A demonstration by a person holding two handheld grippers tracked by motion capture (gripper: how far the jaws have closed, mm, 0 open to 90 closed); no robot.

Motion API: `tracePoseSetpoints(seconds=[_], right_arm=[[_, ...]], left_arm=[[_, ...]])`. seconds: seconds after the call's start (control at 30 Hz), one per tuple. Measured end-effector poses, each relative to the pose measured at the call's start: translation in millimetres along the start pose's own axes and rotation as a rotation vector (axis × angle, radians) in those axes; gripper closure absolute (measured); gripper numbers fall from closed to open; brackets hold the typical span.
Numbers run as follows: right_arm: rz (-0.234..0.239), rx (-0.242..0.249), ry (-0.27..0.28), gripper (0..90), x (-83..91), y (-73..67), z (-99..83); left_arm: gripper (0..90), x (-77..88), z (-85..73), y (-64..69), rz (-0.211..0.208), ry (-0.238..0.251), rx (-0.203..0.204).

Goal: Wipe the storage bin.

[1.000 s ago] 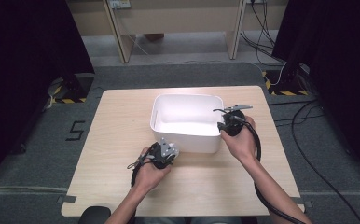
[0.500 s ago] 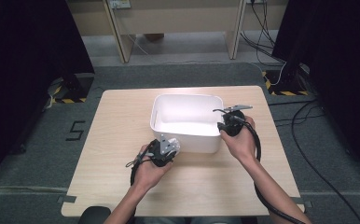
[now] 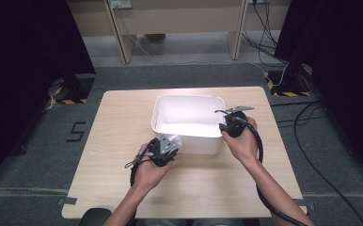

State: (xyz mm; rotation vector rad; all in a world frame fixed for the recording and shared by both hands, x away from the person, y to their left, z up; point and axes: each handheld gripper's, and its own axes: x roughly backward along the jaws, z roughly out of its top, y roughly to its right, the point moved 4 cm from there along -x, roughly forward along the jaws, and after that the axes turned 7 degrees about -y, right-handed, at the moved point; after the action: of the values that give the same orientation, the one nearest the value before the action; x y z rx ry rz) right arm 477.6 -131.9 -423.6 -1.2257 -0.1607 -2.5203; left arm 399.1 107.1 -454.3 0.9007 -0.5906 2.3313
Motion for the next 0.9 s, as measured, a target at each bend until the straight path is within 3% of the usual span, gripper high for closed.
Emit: tracePoseSetpoints(seconds=[0.9], right_arm=[[0.000,-0.001,0.000,72.5,0.0,0.0,0.0]], left_arm=[[72.3,0.7,9.5,5.8,-0.001,0.004,-0.026]])
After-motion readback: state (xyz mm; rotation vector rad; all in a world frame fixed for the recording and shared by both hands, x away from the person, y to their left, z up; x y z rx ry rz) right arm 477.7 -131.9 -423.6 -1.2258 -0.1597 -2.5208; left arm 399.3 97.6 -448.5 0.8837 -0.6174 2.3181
